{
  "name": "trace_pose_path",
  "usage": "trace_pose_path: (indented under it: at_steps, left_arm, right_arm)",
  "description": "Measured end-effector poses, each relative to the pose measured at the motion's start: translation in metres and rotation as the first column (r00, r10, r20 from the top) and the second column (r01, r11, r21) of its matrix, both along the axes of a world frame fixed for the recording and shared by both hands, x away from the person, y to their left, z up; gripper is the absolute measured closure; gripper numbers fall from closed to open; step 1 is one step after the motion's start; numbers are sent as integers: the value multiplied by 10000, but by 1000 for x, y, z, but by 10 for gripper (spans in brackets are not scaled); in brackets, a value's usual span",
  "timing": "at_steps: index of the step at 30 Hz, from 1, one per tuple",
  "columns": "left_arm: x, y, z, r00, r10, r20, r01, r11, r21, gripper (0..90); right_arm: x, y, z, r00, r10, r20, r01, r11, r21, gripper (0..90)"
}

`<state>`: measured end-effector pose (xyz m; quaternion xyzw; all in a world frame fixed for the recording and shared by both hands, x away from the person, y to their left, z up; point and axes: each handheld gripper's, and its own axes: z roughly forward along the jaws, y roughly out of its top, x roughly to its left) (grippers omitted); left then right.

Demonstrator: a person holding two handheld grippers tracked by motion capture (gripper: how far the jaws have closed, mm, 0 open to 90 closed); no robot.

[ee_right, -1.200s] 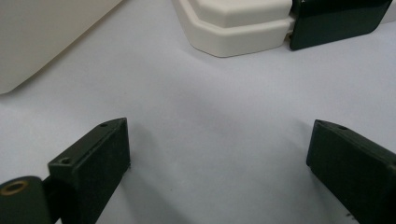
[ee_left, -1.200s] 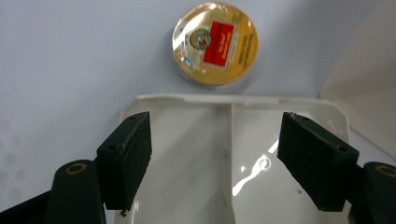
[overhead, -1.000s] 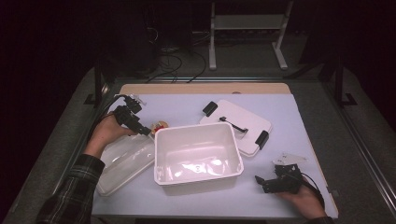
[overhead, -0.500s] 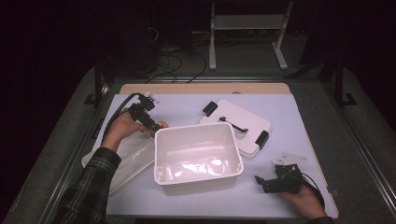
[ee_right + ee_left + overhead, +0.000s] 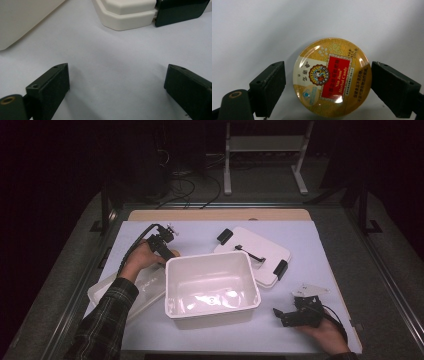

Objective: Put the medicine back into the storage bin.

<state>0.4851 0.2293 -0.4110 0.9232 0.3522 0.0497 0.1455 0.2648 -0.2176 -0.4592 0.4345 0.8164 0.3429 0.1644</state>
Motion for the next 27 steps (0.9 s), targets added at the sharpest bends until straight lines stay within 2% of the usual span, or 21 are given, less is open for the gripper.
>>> trace_pose_path:
  at_steps: [11, 15, 18, 27]
  left_arm:
    - [2, -5, -12, 9997, -22, -252, 34, 9988, 485, 139]
    - [1, -5, -12, 9997, -41, -245, 53, 9987, 498, 146]
    - [0, -6, -10, 9996, -121, -255, 134, 9985, 530, 189]
    - [0, -8, -9, 9994, -154, -312, 174, 9978, 634, 196]
  right_arm:
    - [0, 0, 0, 10000, 5, 0, -5, 10000, 3, 56]
    - [0, 0, 0, 10000, 2, -4, -2, 10000, 3, 56]
    - [0, 0, 0, 10000, 2, -5, -2, 10000, -2, 56]
    - [0, 0, 0, 10000, 0, -7, 0, 10000, 0, 56]
